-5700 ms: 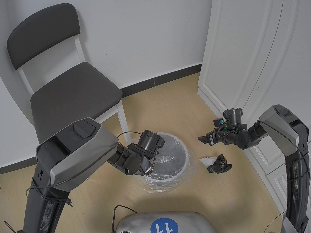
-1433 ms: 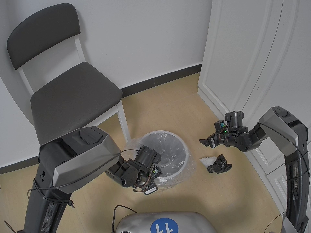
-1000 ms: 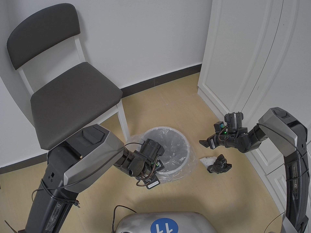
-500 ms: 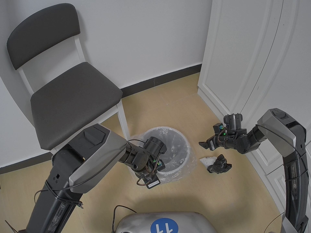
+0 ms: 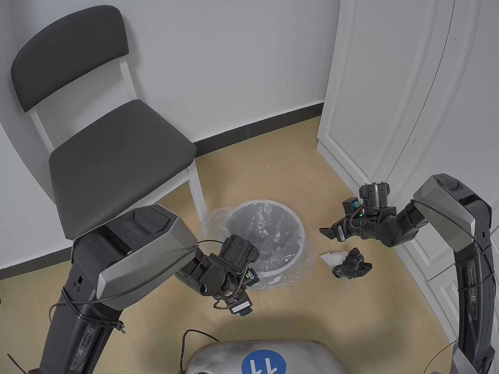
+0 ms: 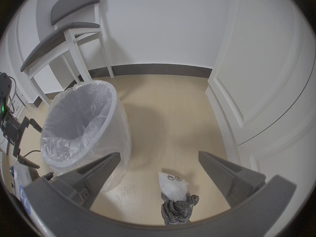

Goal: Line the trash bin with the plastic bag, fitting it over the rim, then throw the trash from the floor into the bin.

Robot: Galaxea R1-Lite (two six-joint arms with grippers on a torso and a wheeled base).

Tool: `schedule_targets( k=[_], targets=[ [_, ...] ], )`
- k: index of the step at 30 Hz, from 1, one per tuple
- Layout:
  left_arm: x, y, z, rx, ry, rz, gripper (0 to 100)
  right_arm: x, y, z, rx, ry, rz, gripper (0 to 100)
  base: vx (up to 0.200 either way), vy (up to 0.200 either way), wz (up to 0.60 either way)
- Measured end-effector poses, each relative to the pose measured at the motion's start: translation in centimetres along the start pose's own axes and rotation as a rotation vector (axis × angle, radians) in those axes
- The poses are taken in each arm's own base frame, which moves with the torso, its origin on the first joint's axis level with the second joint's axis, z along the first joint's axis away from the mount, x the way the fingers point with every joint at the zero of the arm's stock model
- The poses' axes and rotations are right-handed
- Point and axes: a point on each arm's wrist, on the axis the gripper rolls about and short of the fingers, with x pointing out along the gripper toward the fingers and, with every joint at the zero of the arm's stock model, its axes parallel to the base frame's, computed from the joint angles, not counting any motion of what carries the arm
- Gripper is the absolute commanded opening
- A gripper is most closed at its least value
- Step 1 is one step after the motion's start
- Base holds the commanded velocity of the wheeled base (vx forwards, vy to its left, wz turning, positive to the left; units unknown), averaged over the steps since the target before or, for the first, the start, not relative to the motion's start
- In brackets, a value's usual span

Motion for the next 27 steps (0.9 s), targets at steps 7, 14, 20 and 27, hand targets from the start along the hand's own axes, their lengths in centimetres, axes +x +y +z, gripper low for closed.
schedule_targets(
  k=[7,14,20,27],
  targets=[
    [-3.0,-0.3,-0.1,-0.011,-0.087,0.039,100,-0.1,-0.1,0.1,0.000,-0.003,-0.002,100,0.000,0.000,0.00],
    [-7.7,-1.3,-0.5,-0.054,-0.152,0.057,100,-0.2,-0.1,0.2,0.001,-0.005,-0.002,100,0.000,0.000,0.00],
    [-11.5,-0.7,0.5,-0.142,-0.230,0.123,100,-0.5,-0.2,0.5,0.004,-0.010,-0.003,100,0.000,0.000,0.00],
    [-13.1,-0.8,1.4,-0.285,-0.259,0.189,100,-1.7,-0.3,0.7,0.009,-0.036,-0.008,100,0.000,0.000,0.00]
  ],
)
